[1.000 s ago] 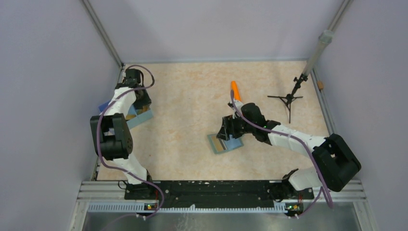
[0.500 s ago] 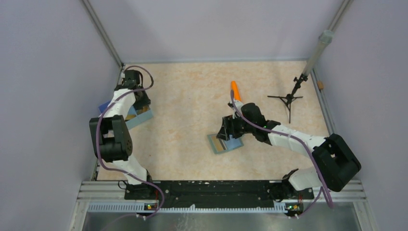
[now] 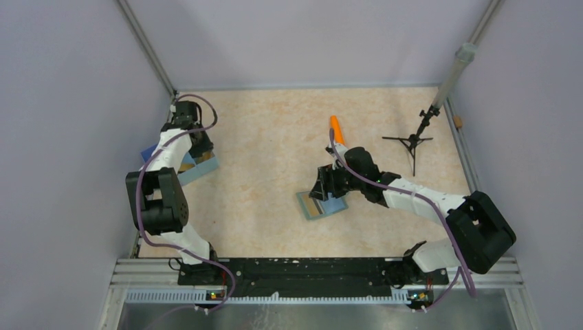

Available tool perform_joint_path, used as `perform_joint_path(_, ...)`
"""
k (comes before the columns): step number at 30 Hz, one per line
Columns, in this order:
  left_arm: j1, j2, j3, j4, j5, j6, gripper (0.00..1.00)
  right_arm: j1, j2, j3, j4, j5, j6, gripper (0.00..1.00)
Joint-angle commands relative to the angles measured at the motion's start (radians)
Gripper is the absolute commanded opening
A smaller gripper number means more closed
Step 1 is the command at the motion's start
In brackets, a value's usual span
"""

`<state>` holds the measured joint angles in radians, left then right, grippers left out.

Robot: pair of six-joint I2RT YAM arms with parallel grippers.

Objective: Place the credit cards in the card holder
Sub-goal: Pick up the credit card from the storage box.

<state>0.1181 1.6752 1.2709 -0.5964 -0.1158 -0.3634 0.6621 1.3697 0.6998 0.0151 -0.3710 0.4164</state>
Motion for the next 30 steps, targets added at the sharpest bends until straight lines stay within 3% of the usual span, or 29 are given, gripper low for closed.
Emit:
perform_joint_path(1,0.009,-0.015,0.004,0.027,0.025,0.016,0.37,-0.012,-0.004,0.007,0.042,-0.020,0.004,0.67)
perform_joint_path(30,0.029,-0.008,0.004,-0.013,-0.015,0.015,0.34,-0.011,-0.001,0.006,0.048,-0.028,0.007,0.67)
